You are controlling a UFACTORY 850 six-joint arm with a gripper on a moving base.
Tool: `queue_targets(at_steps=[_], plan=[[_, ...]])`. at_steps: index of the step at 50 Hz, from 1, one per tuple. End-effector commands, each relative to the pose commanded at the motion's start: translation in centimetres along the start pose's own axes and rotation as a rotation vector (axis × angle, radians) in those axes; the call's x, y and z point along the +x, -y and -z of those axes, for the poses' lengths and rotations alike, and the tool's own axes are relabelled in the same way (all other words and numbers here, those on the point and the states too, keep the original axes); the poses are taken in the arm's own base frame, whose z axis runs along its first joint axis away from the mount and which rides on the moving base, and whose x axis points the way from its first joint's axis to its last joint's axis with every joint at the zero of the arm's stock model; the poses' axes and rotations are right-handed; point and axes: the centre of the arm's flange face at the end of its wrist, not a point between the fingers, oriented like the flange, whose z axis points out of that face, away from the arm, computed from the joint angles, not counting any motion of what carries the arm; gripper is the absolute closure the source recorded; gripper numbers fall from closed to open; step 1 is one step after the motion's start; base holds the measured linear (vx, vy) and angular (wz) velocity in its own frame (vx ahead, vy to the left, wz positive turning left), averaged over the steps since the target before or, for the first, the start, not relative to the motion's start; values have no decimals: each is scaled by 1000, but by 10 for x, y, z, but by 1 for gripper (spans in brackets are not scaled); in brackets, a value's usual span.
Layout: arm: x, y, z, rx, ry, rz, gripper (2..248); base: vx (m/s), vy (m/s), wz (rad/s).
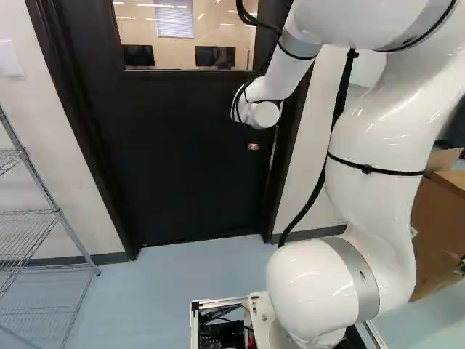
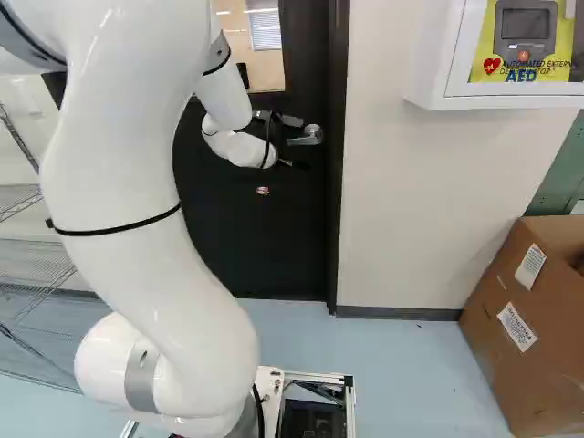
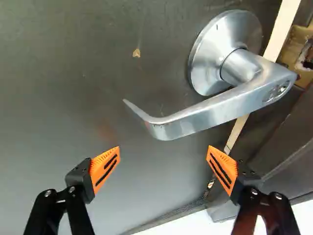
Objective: Open the door and move inside
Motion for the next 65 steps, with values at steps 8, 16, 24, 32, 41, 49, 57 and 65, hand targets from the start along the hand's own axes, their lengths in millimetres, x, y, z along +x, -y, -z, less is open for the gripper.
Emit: queue_targets(at_steps=[8,16,24,32,41,49,57,65], plan=[[1,9,-10,-25,0,-66,3,0,0,0],[2,19,-20,-33,-1,-103,3,0,0,0],[4,30,-32,-23,-3,-106,3,0,0,0],[6,40,-45,-13,-7,-104,3,0,0,0],[9,50,-61,-3,-14,-104,3,0,0,0],[12,58,-75,5,-21,-104,3,0,0,0],[15,67,-88,13,-28,-104,3,0,0,0],[18,75,-102,21,-36,-104,3,0,0,0]])
